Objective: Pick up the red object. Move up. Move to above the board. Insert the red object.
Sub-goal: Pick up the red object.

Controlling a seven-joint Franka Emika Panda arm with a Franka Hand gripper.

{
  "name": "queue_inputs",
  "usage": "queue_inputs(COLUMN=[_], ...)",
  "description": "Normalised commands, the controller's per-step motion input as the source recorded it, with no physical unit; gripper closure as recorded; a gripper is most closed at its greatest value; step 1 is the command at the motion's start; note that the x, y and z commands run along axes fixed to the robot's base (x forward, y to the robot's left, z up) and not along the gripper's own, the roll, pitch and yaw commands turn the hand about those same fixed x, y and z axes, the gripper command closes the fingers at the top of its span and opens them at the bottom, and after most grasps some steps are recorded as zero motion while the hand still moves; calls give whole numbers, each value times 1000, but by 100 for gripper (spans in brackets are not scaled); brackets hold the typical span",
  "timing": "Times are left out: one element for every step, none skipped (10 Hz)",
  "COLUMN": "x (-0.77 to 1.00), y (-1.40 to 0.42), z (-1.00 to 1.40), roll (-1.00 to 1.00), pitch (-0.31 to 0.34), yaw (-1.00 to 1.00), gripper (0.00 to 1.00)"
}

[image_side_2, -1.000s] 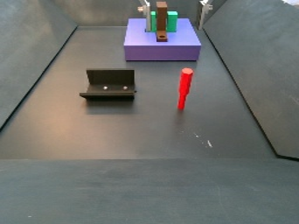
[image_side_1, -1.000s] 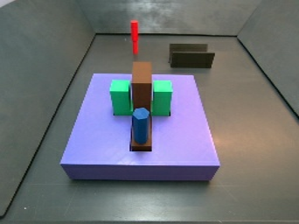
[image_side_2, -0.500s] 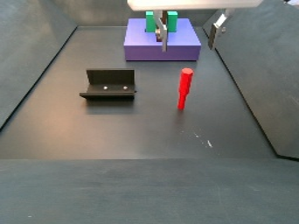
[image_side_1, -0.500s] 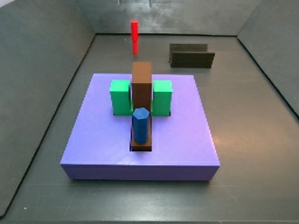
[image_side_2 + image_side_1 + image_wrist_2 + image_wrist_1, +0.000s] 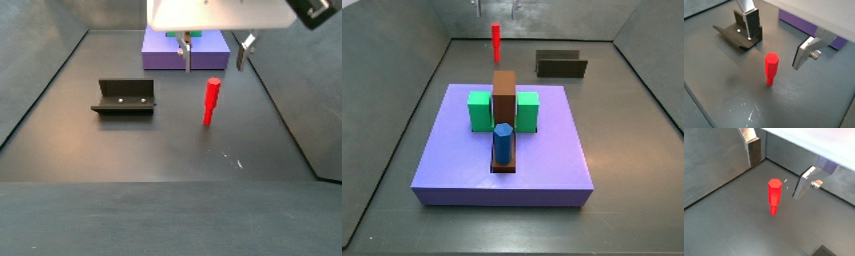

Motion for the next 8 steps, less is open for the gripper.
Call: queue_inputs(x=[-57,-40,0,0,0,0,0,0], y=[77,94,66,0,40,40,26,57], z=[-294,-306,-314,-334,-337,-351,-363,-314], roll=[-34,-9,-33,-77,-37,-23,-10,0], pitch=[-23,-13,0,0,0,-19,-21,-19], yaw=[-263,-217,-83,0,0,66,51,34], gripper=[0,0,0,0,0,0,0,0])
